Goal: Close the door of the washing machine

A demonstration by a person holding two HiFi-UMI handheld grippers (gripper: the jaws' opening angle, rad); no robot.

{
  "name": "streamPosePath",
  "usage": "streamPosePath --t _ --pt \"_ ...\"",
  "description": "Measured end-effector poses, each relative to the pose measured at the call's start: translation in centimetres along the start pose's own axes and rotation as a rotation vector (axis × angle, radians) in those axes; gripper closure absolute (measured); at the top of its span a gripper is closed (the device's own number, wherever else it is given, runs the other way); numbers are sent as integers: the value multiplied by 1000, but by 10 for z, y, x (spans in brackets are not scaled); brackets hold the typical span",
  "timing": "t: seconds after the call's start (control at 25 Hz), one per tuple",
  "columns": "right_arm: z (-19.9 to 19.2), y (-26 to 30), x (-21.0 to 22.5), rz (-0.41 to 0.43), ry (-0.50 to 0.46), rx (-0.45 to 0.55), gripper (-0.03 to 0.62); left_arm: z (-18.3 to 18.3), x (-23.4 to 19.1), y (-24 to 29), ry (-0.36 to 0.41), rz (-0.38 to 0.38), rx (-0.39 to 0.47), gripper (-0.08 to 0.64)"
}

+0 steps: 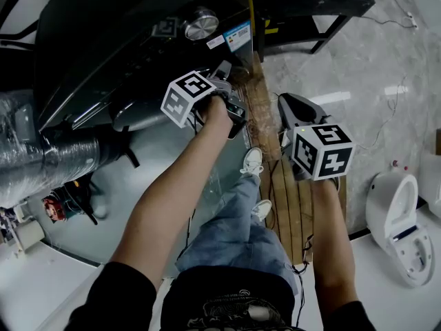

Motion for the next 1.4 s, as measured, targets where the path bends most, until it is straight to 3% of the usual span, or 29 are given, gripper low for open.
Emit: streamPosePath --t 0.72,0.88,1.12,1.4 --pt "2 -7 3 -2 0 2 569 6 1 10 -49 10 -2 238" --pt "-3 -17 3 -14 -4 -2 569 1 4 6 -9 -10 7 241" --pt "-4 -41 -4 -37 -24 5 569 -17 16 -7 45 -77 -57 242" --pt "-2 -78 -23 -44 -44 34 569 -27 34 -50 102 -118 -45 244"
Point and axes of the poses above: the fingertips, and each gripper's own axes: y forward along the fingers, x to its right, z out of its top, the point moved 10 cm from there along -y, backward along the fingers, and after that the axes turned 3 degrees about -x, right-handed, at the moved point
